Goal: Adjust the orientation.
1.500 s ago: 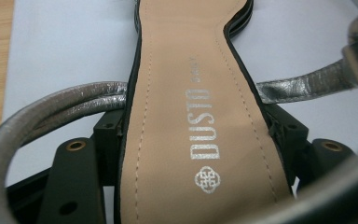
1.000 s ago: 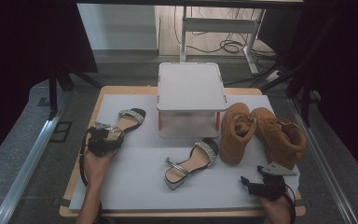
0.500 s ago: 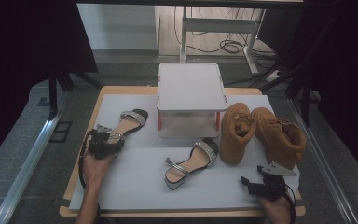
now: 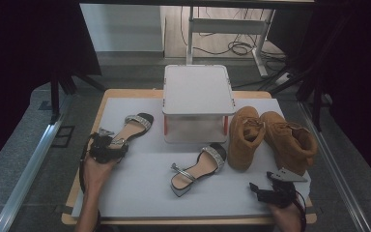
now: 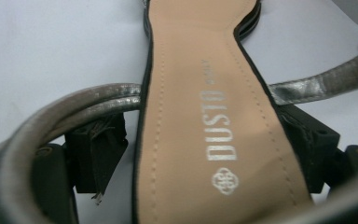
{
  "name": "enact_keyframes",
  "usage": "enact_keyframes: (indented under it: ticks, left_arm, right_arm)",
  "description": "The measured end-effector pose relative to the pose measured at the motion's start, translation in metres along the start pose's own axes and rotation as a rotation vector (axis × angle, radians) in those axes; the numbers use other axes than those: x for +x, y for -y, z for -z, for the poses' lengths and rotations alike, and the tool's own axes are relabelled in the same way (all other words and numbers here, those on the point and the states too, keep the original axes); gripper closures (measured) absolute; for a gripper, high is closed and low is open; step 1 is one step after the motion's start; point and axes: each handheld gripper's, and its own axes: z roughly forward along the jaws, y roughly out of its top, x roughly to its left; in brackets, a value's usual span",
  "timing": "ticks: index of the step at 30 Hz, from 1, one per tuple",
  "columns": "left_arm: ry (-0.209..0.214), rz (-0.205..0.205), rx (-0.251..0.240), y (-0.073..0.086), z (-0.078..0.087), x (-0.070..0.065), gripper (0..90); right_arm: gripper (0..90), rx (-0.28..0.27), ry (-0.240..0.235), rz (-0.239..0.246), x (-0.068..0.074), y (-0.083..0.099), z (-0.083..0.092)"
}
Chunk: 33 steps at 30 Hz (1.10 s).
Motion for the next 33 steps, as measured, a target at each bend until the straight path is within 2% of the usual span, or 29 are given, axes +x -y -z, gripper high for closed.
enact_keyframes:
  ticks: [8,10,11,13,19,27,33]
  left_arm:
    - [0.022,-0.008,0.033,-0.005,-0.006,-0.001,28.7]
    - [0.039,-0.002,0.042,-0.007,-0.006,-0.001,33.7]
    - [0.033,0.001,0.046,-0.007,-0.006,-0.002,37.2]
    - [0.026,0.003,0.054,-0.009,-0.006,-0.002,38.1]
    - [0.017,-0.003,0.041,-0.008,-0.005,-0.005,38.8]
    - [0.057,0.019,0.008,-0.002,0.000,-0.004,39.0]
    - [0.062,-0.003,0.004,-0.001,0.012,-0.007,39.0]
  right_arm:
    - [15.4,-0.001,0.000,0.000,0.000,0.000,0.000]
    - [15.4,-0.001,0.000,0.000,0.000,0.000,0.000]
    - [15.4,-0.001,0.000,0.000,0.000,0.000,0.000]
    - [15.4,-0.001,0.000,0.000,0.000,0.000,0.000]
    - [15.4,-0.001,0.000,-0.001,0.000,0.000,0.000]
    - [15.4,-0.001,0.000,-0.001,0.000,0.000,0.000]
    - [15.5,0.000,0.000,0.000,0.000,0.000,0.000]
